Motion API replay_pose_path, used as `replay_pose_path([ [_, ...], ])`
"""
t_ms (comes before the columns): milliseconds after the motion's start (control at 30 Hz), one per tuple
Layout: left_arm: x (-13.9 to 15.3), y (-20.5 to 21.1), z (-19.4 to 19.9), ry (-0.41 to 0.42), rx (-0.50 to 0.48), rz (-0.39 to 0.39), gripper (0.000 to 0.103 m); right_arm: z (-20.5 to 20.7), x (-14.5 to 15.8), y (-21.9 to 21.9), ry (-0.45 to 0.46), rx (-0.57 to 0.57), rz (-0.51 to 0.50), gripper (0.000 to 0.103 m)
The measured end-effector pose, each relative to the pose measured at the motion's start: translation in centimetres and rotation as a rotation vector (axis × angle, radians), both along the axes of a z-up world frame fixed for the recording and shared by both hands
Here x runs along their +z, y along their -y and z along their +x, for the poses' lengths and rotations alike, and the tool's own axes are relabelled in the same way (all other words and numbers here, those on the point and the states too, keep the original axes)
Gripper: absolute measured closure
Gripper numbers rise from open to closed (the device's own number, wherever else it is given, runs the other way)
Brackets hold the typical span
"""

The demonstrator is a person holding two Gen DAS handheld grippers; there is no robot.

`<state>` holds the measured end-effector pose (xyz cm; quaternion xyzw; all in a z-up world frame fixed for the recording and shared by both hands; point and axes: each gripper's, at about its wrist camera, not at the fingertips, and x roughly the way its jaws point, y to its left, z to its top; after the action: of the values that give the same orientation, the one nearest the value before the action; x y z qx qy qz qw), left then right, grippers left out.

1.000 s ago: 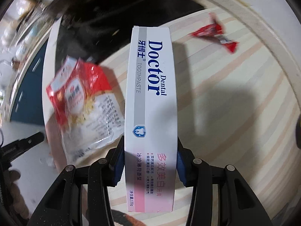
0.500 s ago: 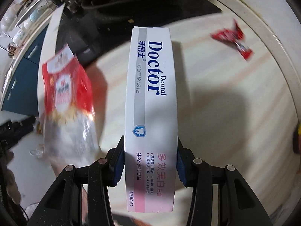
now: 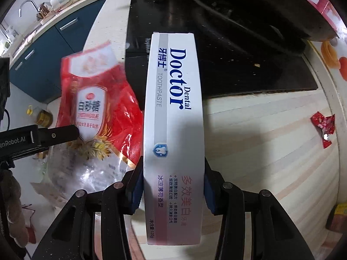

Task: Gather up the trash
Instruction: 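Lift the sugar bag and toothpaste box and carry both toward the bin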

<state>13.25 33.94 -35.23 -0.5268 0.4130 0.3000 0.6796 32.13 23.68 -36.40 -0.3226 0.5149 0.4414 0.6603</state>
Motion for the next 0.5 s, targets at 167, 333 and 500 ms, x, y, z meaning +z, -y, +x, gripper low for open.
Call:
replay_pose_path([
  [167, 2.6, 0.2, -1.2, -0.011, 0.009, 0.065, 0.091, -0.6, 0.0, 0.6, -0.039, -0.034, 0.009, 0.055],
  [333, 6.9, -0.1, -4.1, -0.065, 0.042, 0.208, 0.091, -1.8, 1.7, 1.6, -0.052, -0.079, 0.047, 0.055],
  [500, 10.0, -1.6, -9.4, -0.075, 0.104, 0.284, 0.091, -4.7, 5.0, 0.9, -0.063, -0.061, 0.095, 0.055],
])
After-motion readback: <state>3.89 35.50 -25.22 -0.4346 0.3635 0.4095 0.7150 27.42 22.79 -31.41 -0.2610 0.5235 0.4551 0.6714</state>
